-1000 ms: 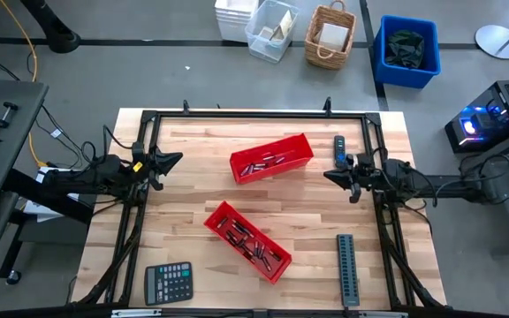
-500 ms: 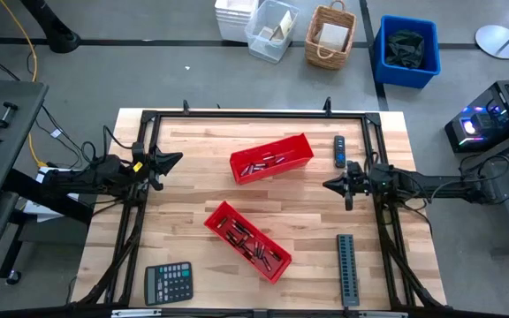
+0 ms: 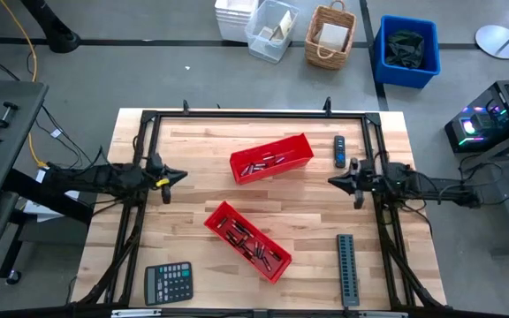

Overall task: Sort batteries
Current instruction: Return to Home Position

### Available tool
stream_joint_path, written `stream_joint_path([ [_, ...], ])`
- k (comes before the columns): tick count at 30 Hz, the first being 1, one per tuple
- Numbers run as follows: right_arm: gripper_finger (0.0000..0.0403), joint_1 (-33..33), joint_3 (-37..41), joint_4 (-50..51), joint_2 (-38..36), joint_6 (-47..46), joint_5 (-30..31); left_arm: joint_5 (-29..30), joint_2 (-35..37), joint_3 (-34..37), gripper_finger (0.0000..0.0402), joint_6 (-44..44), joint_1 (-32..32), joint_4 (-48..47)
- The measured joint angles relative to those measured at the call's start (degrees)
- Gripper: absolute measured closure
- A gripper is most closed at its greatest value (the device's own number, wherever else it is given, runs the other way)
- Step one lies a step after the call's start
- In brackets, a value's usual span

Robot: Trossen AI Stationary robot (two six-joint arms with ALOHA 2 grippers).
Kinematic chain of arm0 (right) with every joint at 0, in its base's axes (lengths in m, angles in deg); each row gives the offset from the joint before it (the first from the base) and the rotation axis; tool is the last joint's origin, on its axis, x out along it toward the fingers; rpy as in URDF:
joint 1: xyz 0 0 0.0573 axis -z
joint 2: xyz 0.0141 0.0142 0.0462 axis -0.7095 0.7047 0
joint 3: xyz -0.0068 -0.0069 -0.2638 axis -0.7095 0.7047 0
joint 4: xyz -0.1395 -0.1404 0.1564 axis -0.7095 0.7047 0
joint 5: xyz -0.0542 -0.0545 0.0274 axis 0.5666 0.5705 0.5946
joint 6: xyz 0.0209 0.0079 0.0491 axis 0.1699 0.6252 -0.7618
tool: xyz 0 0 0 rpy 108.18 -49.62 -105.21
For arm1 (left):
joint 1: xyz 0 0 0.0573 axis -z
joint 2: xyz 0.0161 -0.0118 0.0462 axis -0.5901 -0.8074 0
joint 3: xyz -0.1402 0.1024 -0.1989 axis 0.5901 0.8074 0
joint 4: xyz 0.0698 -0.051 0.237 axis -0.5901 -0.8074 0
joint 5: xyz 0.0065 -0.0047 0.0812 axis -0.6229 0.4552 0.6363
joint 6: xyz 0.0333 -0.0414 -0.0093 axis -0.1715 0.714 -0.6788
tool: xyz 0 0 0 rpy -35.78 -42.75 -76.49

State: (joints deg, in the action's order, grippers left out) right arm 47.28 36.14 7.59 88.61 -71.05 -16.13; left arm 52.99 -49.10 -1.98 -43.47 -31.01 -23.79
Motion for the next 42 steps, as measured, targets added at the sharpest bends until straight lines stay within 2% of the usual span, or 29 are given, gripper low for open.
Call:
stream_joint_path([
  [5, 0.0402, -0.31, 0.61, -6.77, -0.71, 0.06, 0.61, -0.39, -0.02, 0.17, 0.0398, -1.86, 0.65, 1.53],
  [7, 0.0402, -0.34, 3.20, -12.64, -0.71, 0.26, 0.55, -0.61, 0.02, 0.26, 0.0398, -1.88, 0.65, 1.50],
  [42, 0.0402, -0.59, 3.34, -10.49, 0.39, 0.19, 0.30, -0.63, -0.22, 0.60, 0.0398, -1.91, 0.59, 3.98],
])
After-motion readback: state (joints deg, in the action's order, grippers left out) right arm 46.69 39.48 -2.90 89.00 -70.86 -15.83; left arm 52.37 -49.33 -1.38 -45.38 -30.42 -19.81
